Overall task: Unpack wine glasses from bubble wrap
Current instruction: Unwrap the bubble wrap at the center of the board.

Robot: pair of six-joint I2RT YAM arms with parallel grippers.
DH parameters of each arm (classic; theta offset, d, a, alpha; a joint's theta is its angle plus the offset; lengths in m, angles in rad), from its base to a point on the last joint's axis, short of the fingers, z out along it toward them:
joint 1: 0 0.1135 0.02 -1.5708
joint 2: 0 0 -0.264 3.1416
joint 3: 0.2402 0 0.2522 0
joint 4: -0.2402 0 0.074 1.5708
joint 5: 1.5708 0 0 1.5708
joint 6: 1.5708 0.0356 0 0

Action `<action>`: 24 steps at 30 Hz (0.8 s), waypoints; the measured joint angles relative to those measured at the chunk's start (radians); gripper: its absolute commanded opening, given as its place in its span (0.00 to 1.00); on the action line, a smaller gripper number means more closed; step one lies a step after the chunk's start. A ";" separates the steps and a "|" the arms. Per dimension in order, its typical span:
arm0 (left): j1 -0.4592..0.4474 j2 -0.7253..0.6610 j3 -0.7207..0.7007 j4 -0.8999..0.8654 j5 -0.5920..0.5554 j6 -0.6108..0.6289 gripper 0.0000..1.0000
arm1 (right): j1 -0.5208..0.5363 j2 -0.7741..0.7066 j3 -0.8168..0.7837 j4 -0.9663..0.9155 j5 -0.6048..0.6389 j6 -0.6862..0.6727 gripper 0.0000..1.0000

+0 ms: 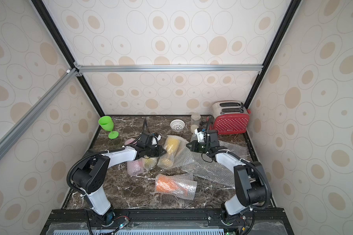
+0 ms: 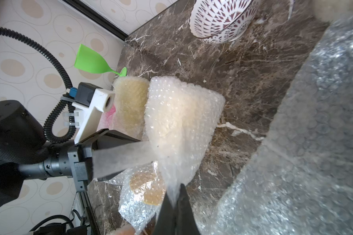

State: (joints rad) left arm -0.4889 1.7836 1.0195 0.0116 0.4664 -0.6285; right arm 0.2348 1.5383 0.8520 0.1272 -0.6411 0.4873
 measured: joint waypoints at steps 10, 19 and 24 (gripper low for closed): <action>0.005 -0.056 0.083 -0.100 -0.082 0.032 0.54 | 0.033 0.005 0.032 0.061 -0.044 0.055 0.03; -0.057 -0.041 0.141 -0.088 -0.064 0.050 0.60 | 0.094 0.048 0.085 0.097 -0.062 0.089 0.03; -0.084 0.020 0.156 -0.094 -0.068 0.063 0.57 | 0.112 0.048 0.110 0.097 -0.066 0.092 0.03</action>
State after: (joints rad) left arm -0.5724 1.8038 1.1751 -0.0822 0.3988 -0.5659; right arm 0.3470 1.5864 0.9623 0.2241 -0.7071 0.5789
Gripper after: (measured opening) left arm 0.591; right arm 0.041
